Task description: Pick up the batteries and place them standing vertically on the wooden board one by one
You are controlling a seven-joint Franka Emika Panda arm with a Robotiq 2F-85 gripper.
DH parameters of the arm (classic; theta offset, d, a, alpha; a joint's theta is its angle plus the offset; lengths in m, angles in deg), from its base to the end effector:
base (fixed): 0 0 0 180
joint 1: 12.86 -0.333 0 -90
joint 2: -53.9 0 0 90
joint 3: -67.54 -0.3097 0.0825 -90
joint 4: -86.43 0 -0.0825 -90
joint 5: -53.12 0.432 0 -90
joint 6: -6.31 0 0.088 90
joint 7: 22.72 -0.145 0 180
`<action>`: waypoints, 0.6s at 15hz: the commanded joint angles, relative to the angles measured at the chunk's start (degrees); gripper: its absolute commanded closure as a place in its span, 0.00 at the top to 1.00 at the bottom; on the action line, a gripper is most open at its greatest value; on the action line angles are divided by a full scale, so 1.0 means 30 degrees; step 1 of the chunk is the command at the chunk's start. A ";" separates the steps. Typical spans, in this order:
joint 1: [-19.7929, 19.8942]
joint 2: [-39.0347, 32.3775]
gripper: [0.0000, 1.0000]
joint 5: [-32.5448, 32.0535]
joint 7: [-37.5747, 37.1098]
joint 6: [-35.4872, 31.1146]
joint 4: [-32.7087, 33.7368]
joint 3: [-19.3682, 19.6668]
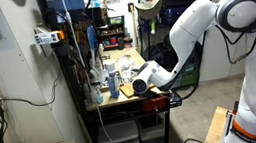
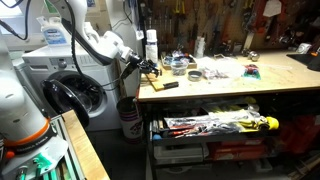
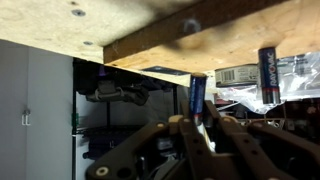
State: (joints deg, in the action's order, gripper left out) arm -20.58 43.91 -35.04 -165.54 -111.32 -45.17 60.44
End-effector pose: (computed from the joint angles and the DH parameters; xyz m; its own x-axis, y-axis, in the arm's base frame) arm 0.5596 0.0589 0.2198 0.1272 -0.3888 0.9125 -0.8678 -0.4892 -0.0875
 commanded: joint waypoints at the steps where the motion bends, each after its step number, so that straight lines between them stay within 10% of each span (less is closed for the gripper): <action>1: -0.0268 -0.0779 0.04 -0.0376 -0.0173 0.1271 -0.0024 -0.0289; 9: -0.0647 -0.1747 0.04 -0.1565 -0.0738 0.3531 0.0257 -0.0687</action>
State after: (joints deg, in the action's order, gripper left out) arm -22.00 40.09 -37.23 -165.57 -103.20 -44.73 58.60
